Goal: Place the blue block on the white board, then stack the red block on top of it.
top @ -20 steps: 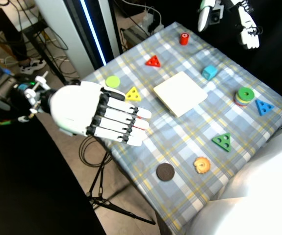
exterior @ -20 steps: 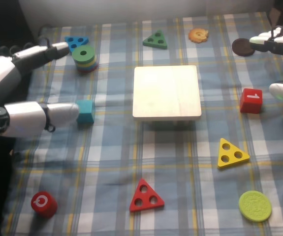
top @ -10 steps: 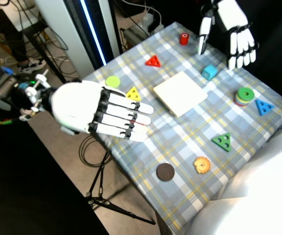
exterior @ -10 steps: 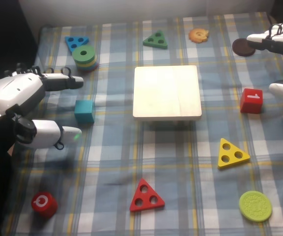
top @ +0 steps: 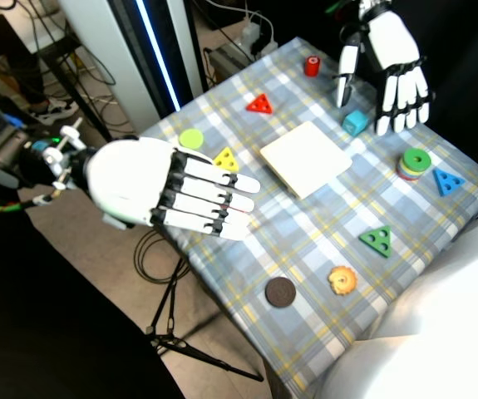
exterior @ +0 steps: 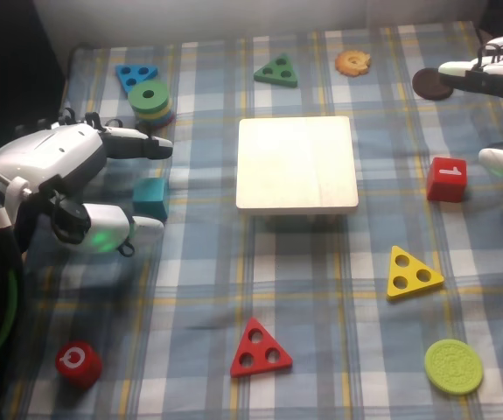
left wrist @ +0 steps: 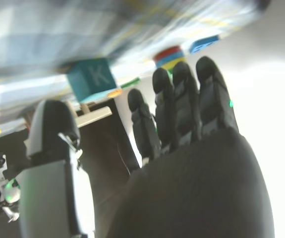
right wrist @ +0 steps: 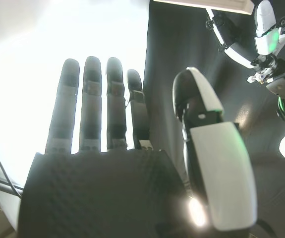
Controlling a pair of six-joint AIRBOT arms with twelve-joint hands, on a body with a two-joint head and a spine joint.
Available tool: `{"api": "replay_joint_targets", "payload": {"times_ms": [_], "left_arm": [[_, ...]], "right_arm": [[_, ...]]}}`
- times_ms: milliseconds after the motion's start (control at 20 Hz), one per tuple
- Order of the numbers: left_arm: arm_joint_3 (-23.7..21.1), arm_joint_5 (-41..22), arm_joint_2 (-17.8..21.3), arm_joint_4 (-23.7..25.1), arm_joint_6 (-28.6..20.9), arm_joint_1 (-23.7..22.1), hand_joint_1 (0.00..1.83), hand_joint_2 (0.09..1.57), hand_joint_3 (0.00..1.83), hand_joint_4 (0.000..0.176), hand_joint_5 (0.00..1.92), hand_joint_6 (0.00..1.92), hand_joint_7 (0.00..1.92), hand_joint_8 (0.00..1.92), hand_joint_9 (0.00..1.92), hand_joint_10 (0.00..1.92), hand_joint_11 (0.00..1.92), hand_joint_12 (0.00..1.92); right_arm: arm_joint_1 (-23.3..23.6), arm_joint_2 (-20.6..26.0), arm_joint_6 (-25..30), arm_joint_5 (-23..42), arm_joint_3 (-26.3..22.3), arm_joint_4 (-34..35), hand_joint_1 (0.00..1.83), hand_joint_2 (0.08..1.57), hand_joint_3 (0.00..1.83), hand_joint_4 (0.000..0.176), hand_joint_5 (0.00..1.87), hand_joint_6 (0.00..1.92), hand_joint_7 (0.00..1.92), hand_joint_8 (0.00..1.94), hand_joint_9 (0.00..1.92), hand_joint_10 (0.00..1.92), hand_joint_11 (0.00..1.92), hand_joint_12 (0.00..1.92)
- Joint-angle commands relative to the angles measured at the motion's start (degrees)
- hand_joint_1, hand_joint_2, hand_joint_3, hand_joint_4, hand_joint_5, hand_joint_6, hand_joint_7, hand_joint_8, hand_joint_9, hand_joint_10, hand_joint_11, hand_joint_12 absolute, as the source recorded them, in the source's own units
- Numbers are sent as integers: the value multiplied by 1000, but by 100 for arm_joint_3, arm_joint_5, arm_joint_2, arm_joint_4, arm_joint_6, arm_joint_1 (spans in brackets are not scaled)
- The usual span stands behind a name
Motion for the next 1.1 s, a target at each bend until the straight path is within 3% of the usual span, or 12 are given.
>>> {"api": "replay_joint_targets", "payload": {"times_ms": [0,250,650,700,750,800,850,900,950,1000,1050], "left_arm": [[45,-532,2,135,7,-80,910,1003,0,176,545,13,430,6,263,4,2,257],[119,-477,-62,81,12,-103,978,1000,0,173,629,6,468,5,314,6,9,303],[251,-352,-167,22,12,-149,985,1018,0,170,708,2,563,4,395,5,0,428],[282,-341,-185,-20,13,-158,985,1032,1,153,733,3,580,2,414,3,0,476],[311,-332,-204,-58,13,-165,985,1032,1,153,733,3,580,2,414,3,0,476],[324,-332,-218,-85,13,-168,994,1032,0,136,766,5,607,4,433,5,0,523],[332,-333,-234,-105,13,-171,1035,1015,0,105,831,13,641,8,461,7,0,571],[340,-349,-260,-122,12,-186,1035,1015,0,105,831,13,641,8,461,7,0,571],[346,-383,-285,-134,12,-200,1042,1025,5,75,907,18,664,5,480,6,0,632],[349,-446,-317,-150,12,-215,1037,1074,0,156,1010,698,667,7,480,6,0,646],[362,-490,-348,-172,12,-231,1037,1074,0,156,1010,698,667,7,480,6,0,646]], "right_arm": [[79,7,46,683,31,87,611,1286,0,15,403,0,558,0,449,0,1,550],[74,6,53,666,29,87,590,1292,1,0,406,4,573,5,477,8,0,667],[73,7,58,662,30,88,582,1315,4,0,419,0,621,4,518,5,0,728],[71,7,58,654,30,88,600,1319,3,0,418,0,618,1,517,3,0,735],[71,7,58,651,30,88,600,1319,3,0,418,0,618,1,517,3,0,735],[71,7,58,650,30,89,602,1323,5,0,422,2,624,3,524,6,0,736],[71,7,59,650,30,89,595,1329,5,0,425,2,633,6,531,7,0,738],[71,7,59,650,30,89,595,1329,5,0,425,2,633,6,531,7,0,738],[71,7,62,650,30,89,592,1333,2,0,425,1,631,1,514,1,0,674],[70,7,67,650,29,89,591,1334,2,0,423,0,629,1,520,4,0,671],[68,7,73,650,28,89,591,1334,2,0,423,0,629,1,520,4,0,671]]}}
